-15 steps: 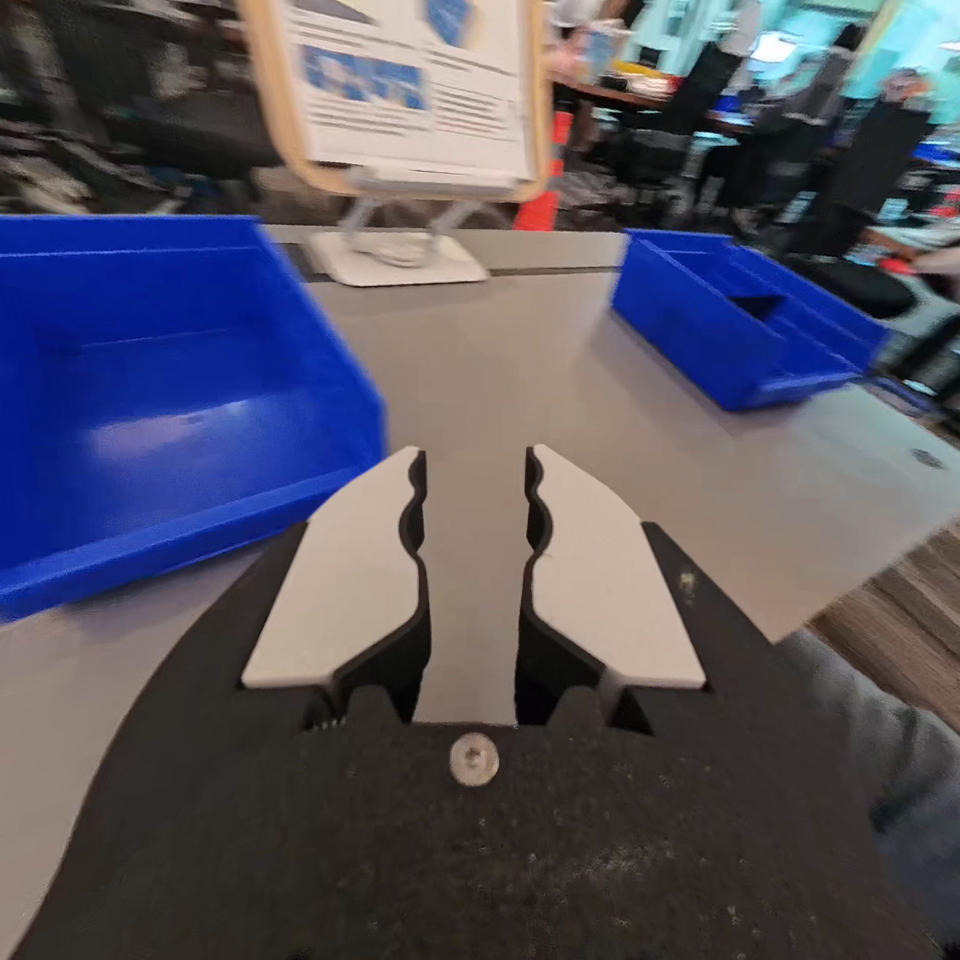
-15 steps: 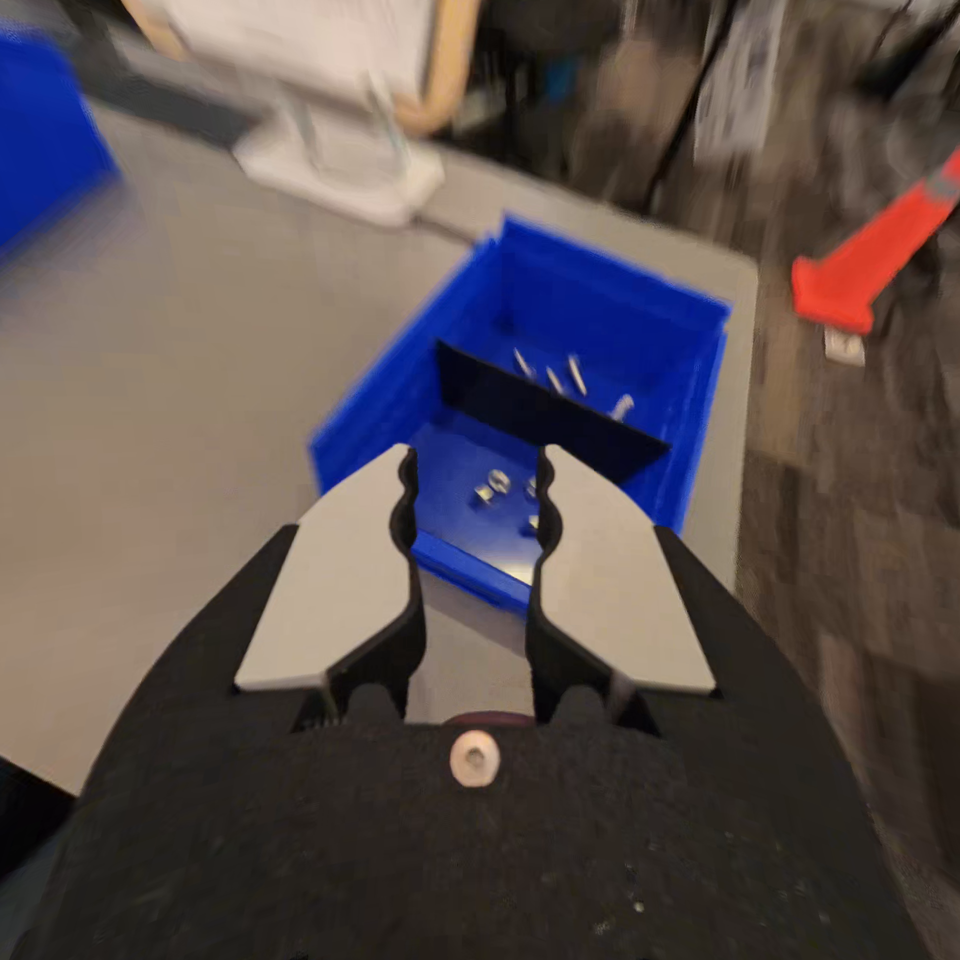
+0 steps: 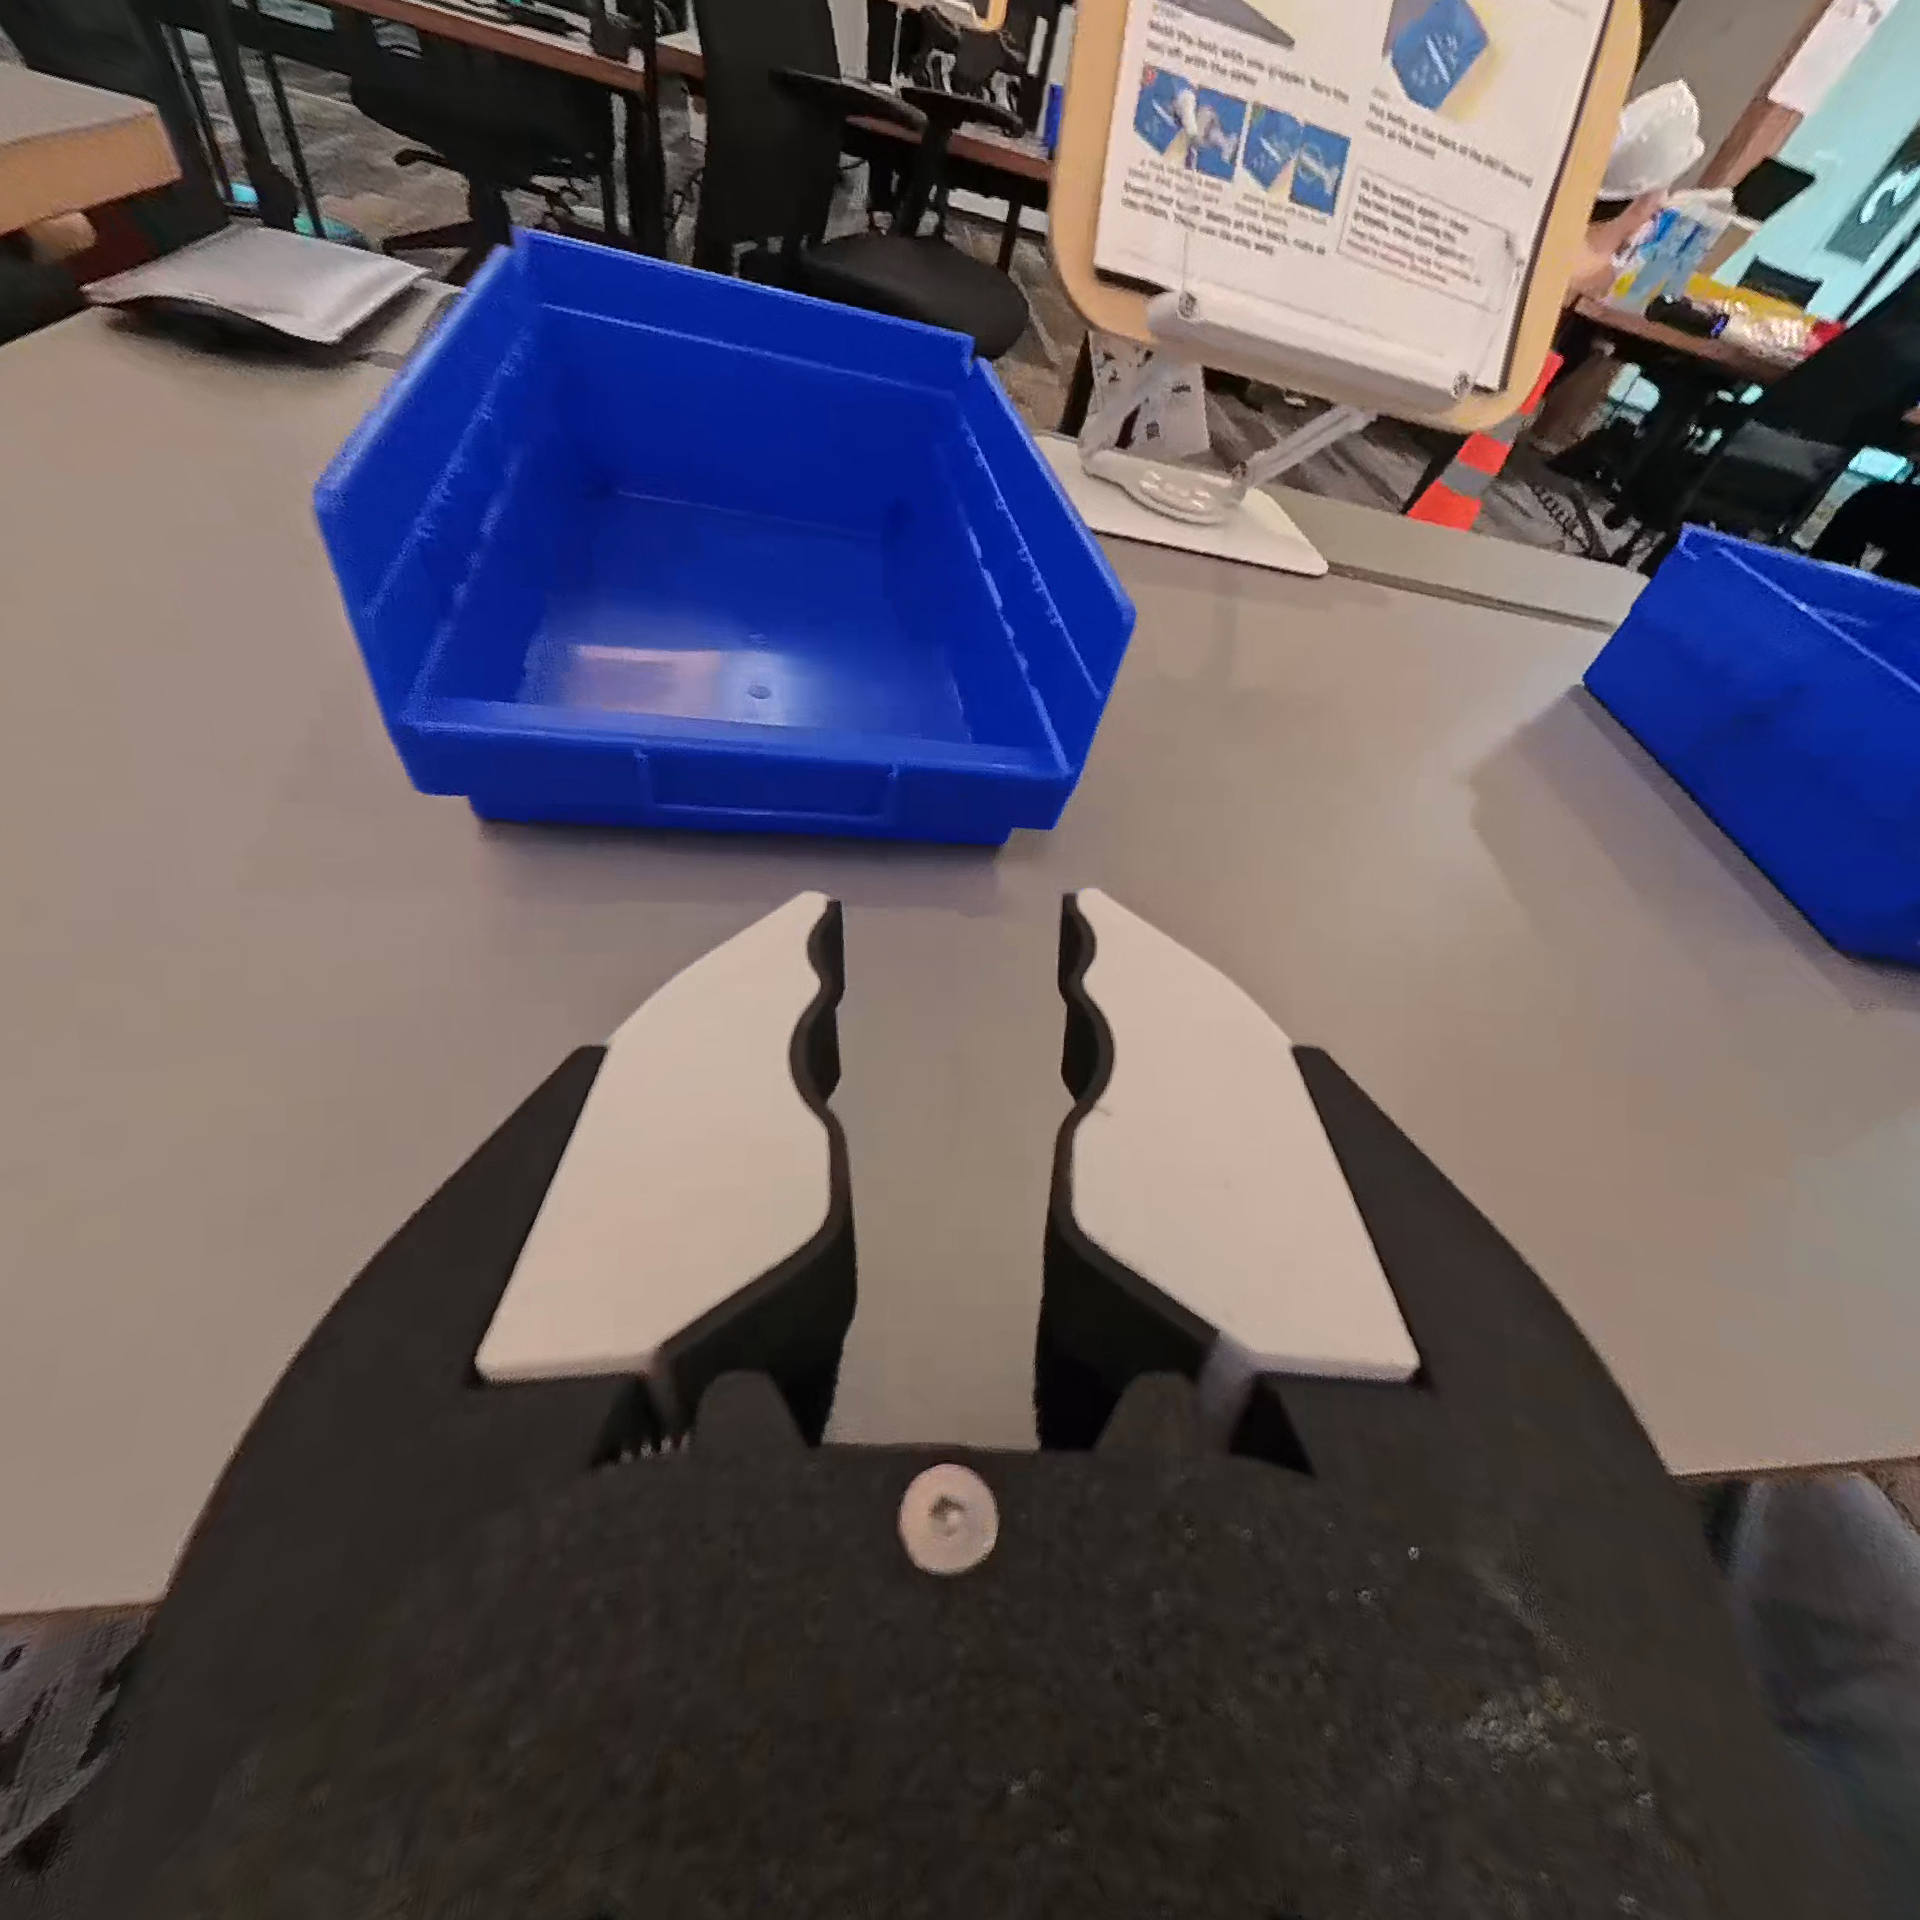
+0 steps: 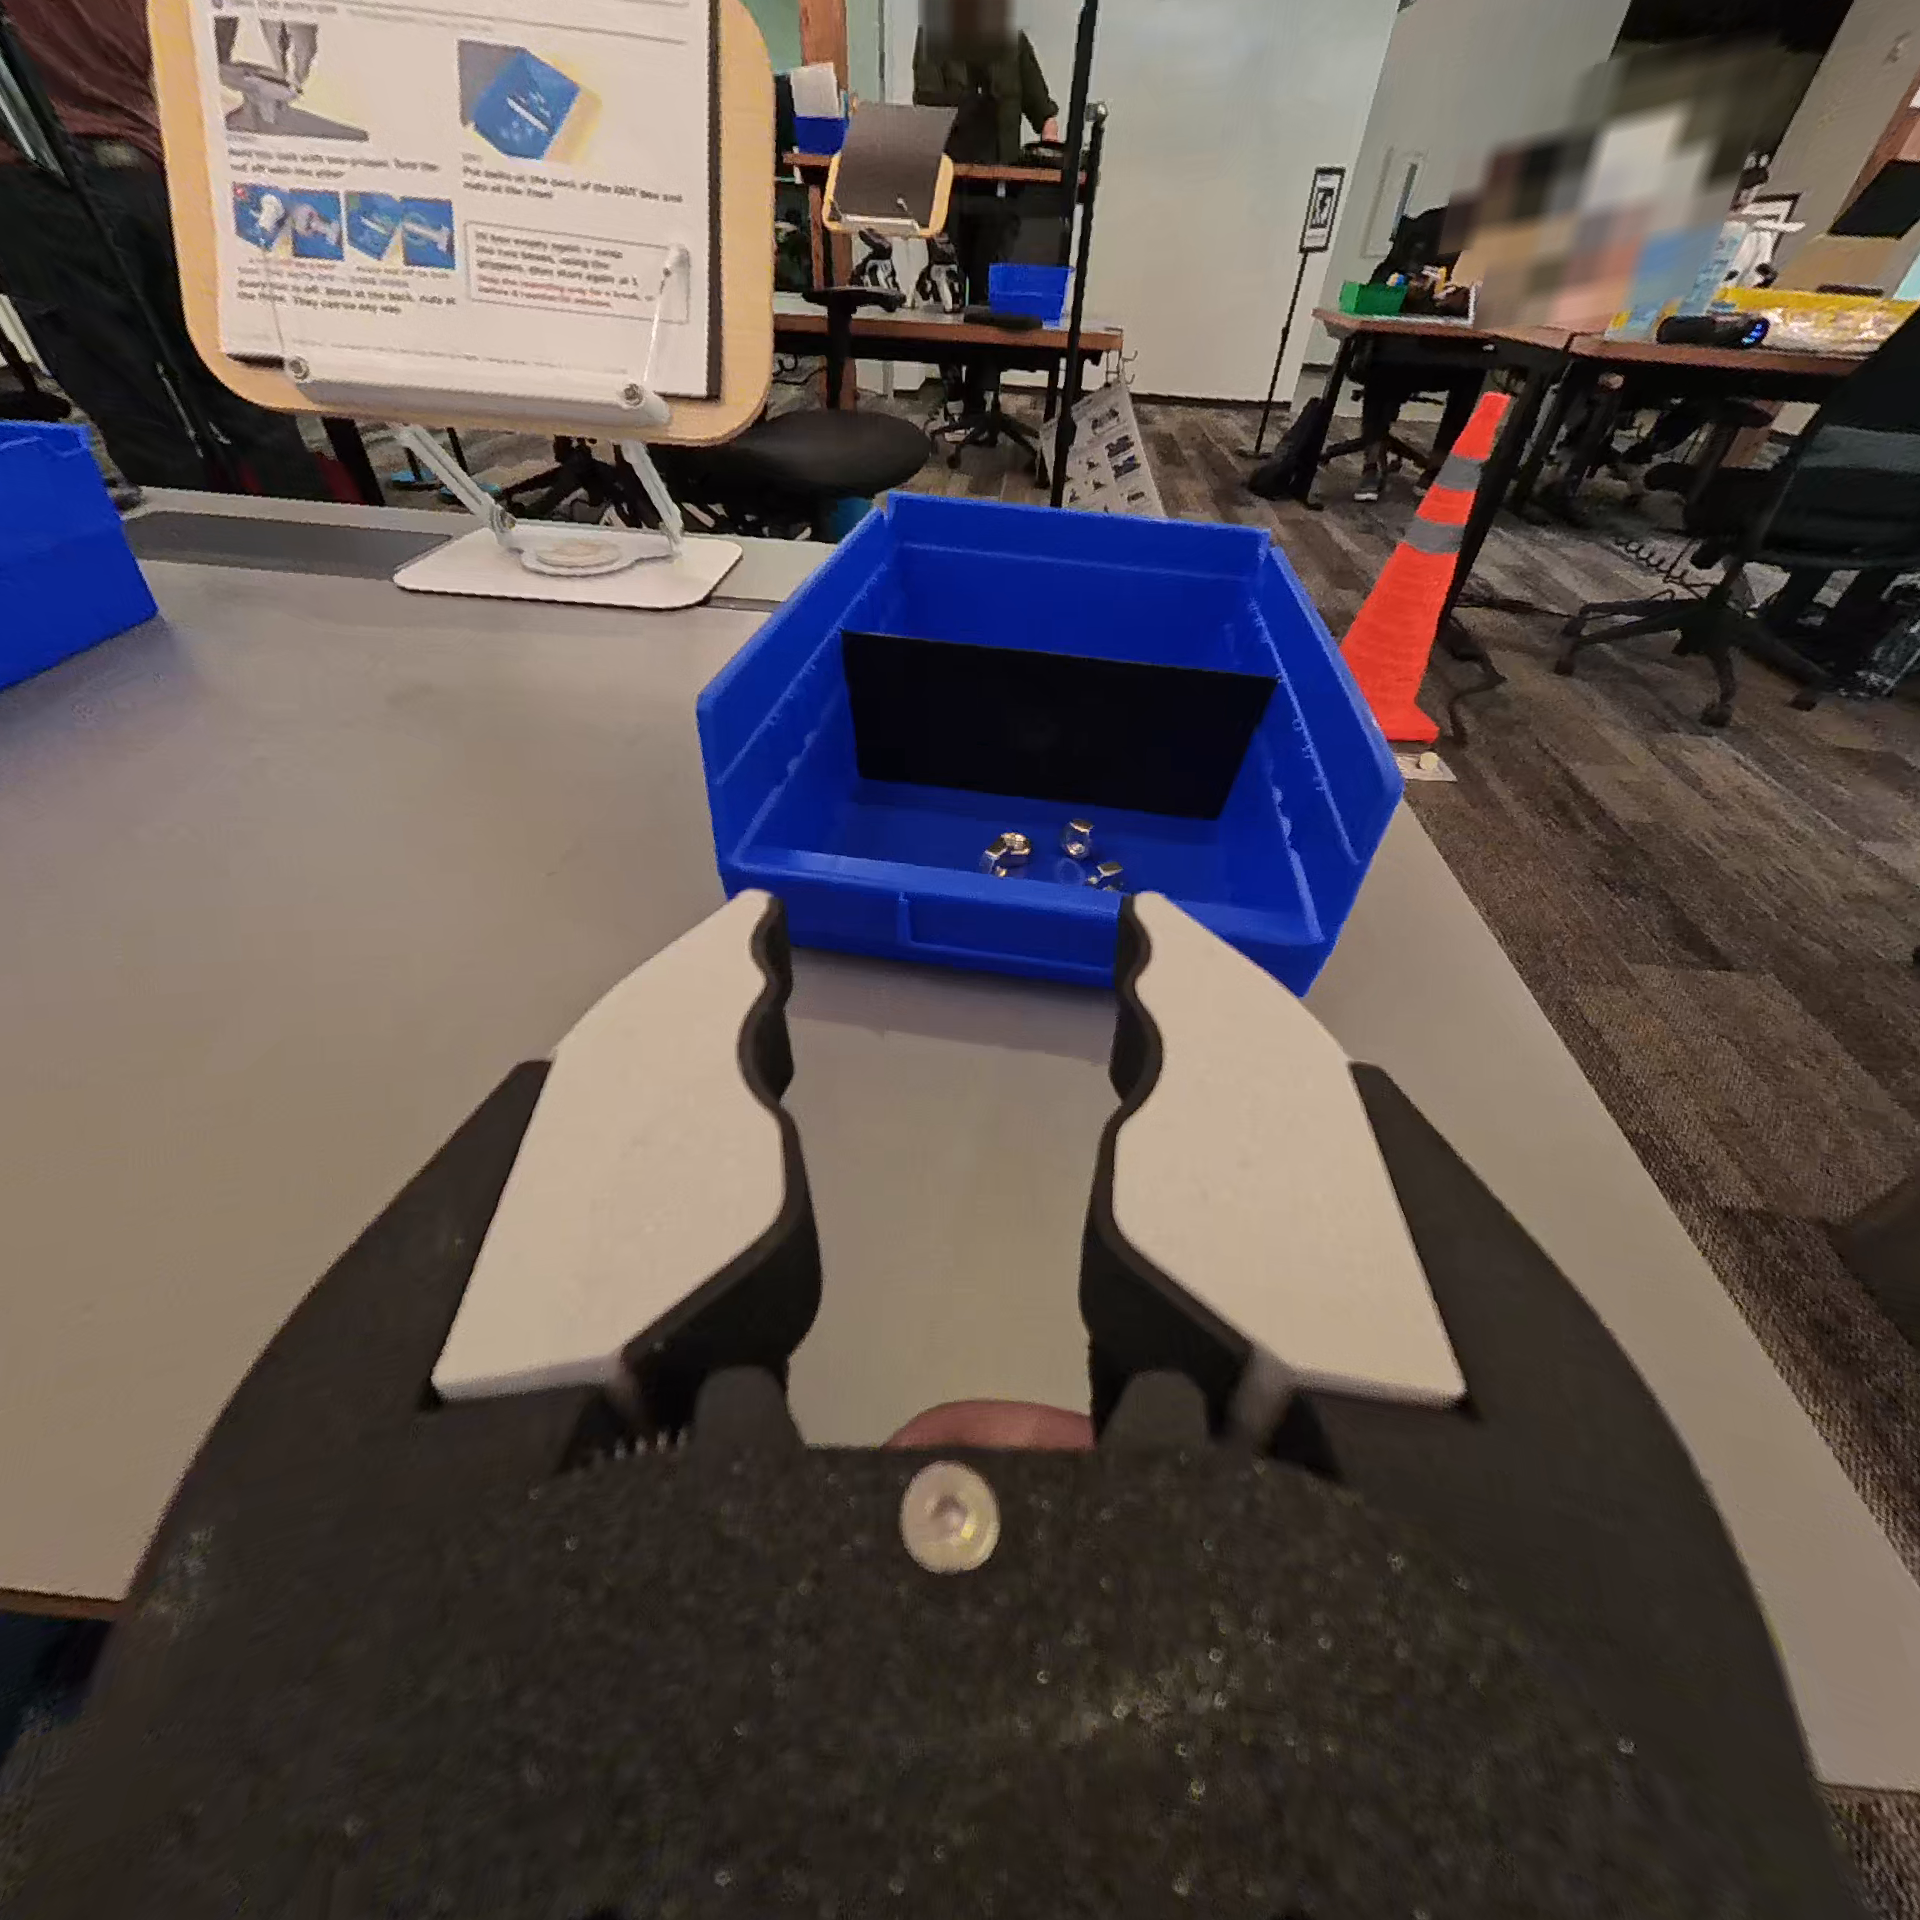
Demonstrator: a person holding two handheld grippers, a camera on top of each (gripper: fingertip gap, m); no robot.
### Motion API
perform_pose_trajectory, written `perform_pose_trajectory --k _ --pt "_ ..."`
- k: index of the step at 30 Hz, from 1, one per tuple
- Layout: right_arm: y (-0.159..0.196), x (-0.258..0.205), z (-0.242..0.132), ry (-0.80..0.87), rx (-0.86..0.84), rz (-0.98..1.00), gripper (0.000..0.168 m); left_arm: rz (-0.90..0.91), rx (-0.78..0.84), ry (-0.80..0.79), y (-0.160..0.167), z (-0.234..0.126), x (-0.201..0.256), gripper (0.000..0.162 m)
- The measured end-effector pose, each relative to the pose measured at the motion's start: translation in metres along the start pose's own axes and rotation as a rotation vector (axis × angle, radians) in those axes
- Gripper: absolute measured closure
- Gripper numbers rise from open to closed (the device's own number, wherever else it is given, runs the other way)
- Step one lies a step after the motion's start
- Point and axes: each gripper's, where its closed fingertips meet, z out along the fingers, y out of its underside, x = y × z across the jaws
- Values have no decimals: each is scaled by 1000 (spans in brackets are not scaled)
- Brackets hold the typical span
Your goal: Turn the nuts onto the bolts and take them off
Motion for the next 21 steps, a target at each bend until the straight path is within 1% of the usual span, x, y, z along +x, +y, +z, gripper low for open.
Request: perform_pose_trajectory --k 2,4,5,7,9,11,13,15,17,18,19,20,21 --pt "0 2 1 -2 -10 -22 109 38 -12 23 2 6 12 123" --pt "1 14 2 38 -14 -33 109 101 -53 109 6 17 41 122" --pt "2 25 5 76 -16 -25 108 129 -71 196 8 25 67 120" --pt "0 49 18 131 4 3 96 156 -109 385 12 42 136 113" --pt "3 71 40 138 -33 24 89 199 -170 539 20 63 214 100" --pt "12 89 65 141 -99 35 79 257 -232 629 35 90 288 83" --pt "22 104 89 155 -149 65 79 281 -274 646 49 123 350 75" --pt "28 112 108 153 -189 105 79 254 -327 642 62 157 402 69" --pt "34 118 121 163 -215 128 79 252 -376 556 74 194 430 69" --pt "38 119 125 168 -230 144 80 226 -397 534 78 208 440 71" --pt "42 120 129 175 -245 163 81 202 -421 524 82 219 448 79" --pt "46 119 132 175 -261 179 84 183 -443 524 87 227 454 90" --pt "50 117 135 173 -276 183 86 170 -459 548 91 231 462 95"
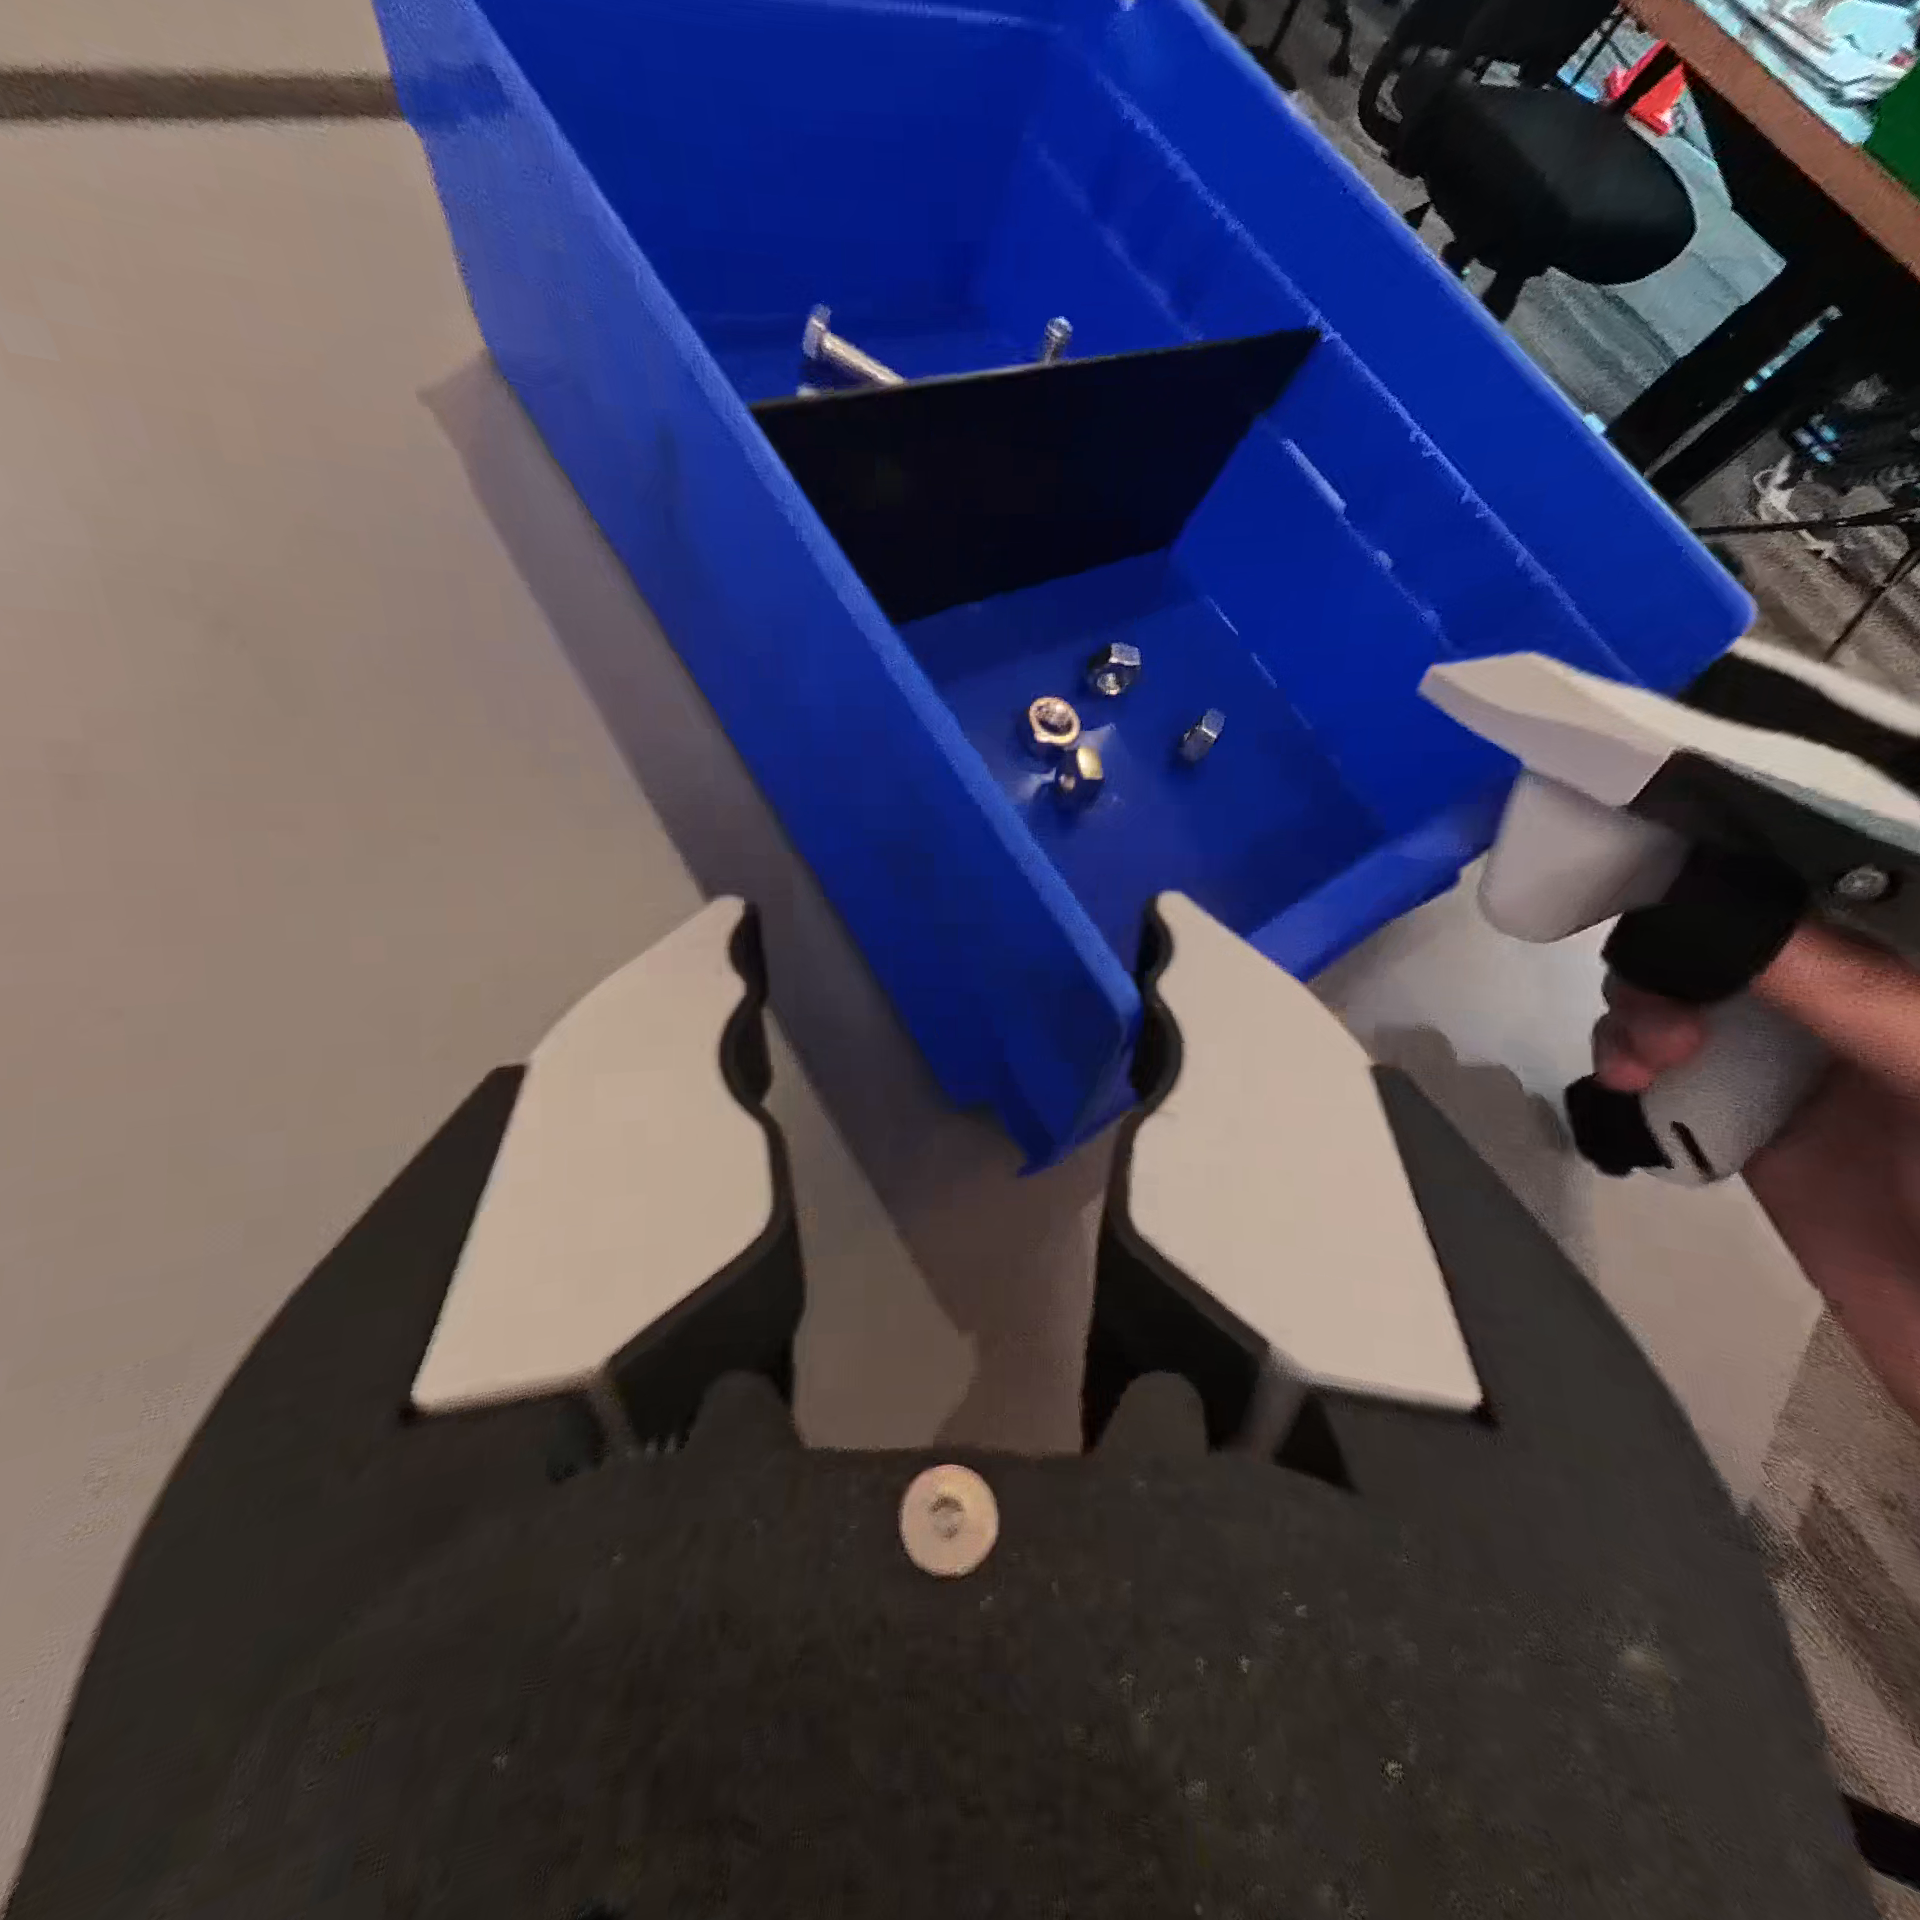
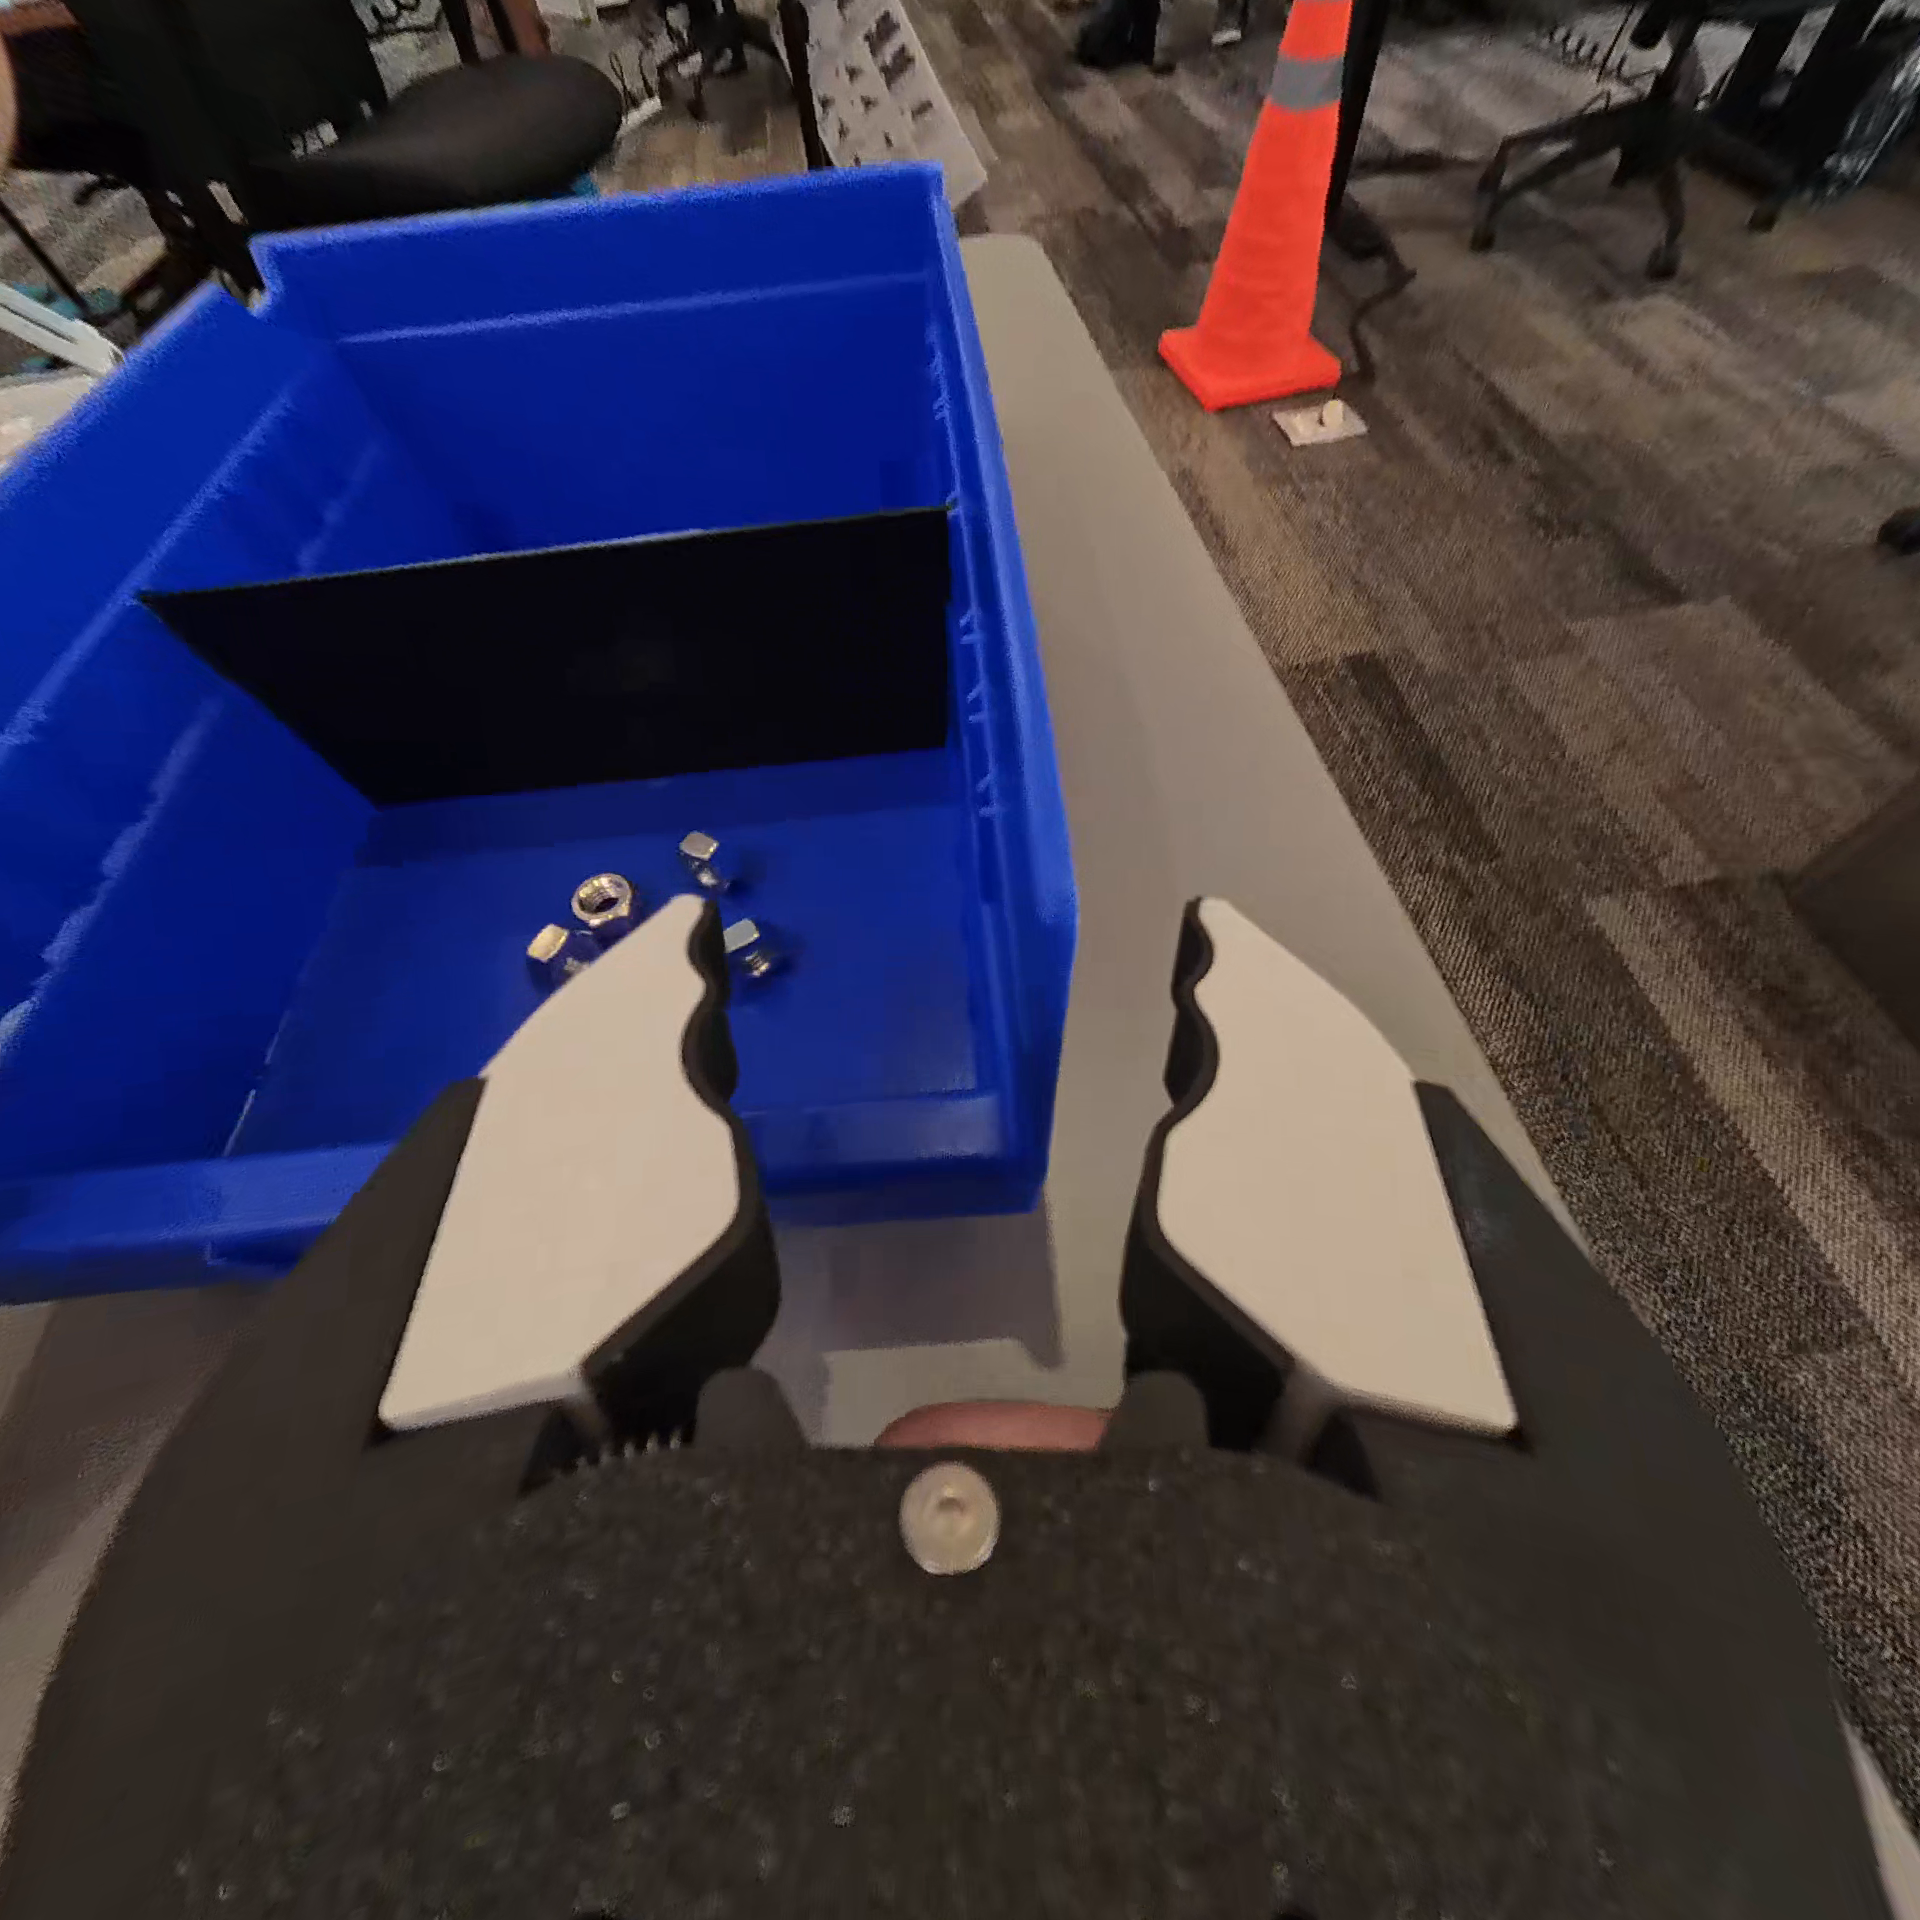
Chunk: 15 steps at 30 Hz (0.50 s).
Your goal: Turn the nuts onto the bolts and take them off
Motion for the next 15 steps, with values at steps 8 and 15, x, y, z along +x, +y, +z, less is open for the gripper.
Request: perform_pose_trajectory --k 8,15 --pt "0 -14 -6 17 31 128 164 92 -43 -211 1 2 -23 147" --pt "5 -113 -30 5 19 48 165 79 46 -374 6 -74 -93 159"
